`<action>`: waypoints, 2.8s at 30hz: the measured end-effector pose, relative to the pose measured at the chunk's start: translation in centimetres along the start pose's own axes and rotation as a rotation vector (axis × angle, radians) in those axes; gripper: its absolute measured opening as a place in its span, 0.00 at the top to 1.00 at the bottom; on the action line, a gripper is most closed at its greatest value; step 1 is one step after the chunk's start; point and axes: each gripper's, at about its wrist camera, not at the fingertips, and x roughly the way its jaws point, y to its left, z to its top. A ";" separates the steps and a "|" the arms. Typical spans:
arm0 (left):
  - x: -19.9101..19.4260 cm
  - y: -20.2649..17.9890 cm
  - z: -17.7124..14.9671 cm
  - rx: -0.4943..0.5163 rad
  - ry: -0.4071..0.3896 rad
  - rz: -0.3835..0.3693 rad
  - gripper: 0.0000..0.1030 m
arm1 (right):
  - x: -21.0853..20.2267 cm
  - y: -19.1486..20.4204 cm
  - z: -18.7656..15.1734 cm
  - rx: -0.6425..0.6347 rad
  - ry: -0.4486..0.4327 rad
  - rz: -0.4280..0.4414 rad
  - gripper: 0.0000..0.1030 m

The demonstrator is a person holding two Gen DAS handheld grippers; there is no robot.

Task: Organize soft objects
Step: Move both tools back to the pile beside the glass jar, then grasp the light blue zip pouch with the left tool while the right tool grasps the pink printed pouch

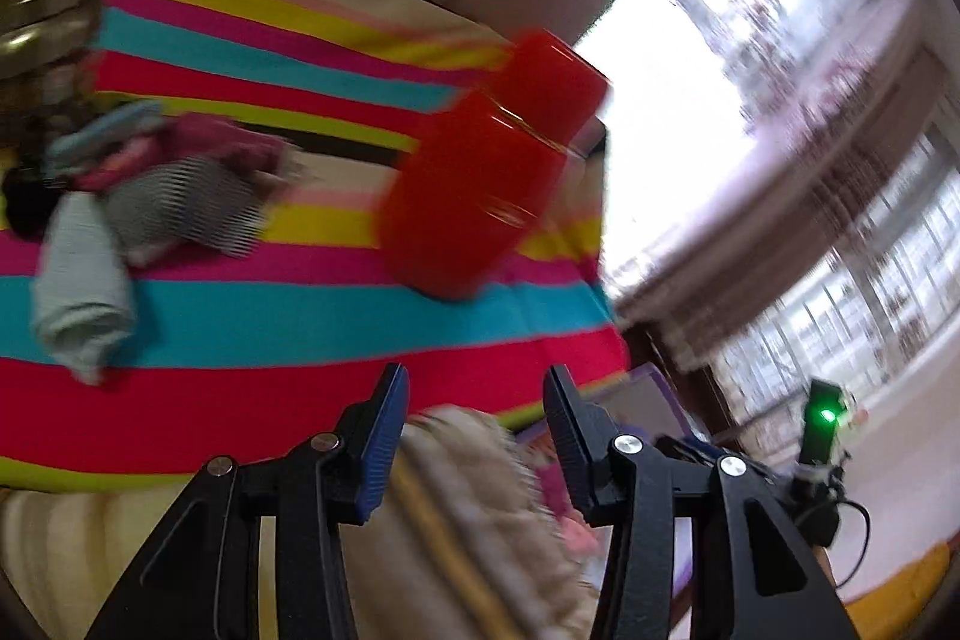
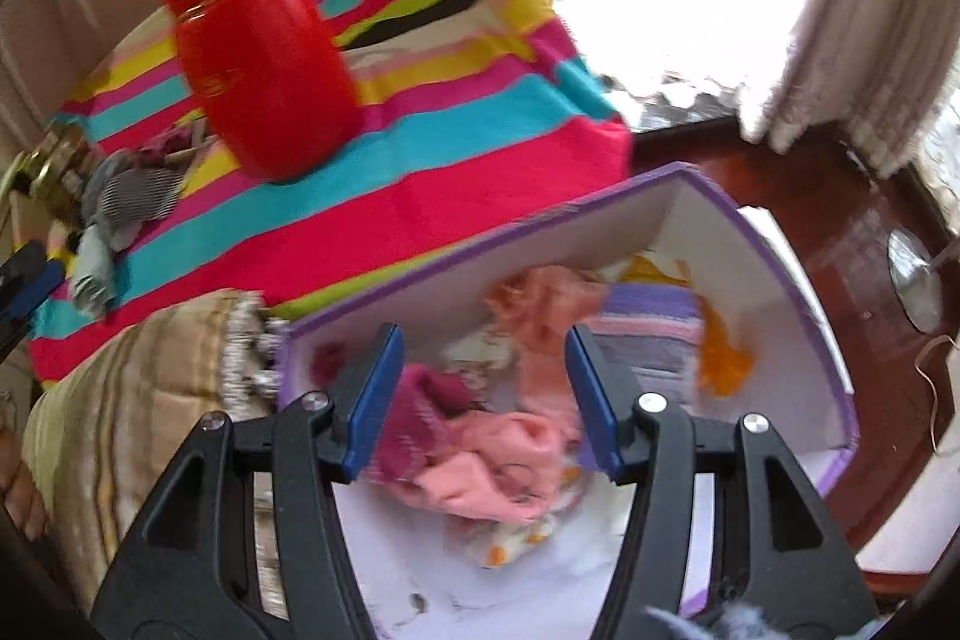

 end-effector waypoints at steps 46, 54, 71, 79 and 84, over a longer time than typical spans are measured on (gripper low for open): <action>6.2 19.5 12.7 0.276 0.058 0.573 0.67 | 9.7 33.2 10.3 -0.275 0.030 0.412 0.39; 3.0 20.8 12.4 0.165 -0.052 0.442 0.87 | 13.2 35.6 11.2 -0.247 0.080 0.428 0.39; -4.9 21.8 11.2 0.028 -0.281 0.350 0.89 | 14.6 40.8 12.6 -0.329 -0.002 0.355 0.39; -5.2 21.8 10.9 0.021 -0.291 0.336 0.89 | 17.4 43.0 12.8 -0.367 0.163 0.398 0.39; -5.6 22.2 10.7 0.010 -0.303 0.337 0.90 | 19.3 44.0 11.8 -0.399 0.216 0.372 0.39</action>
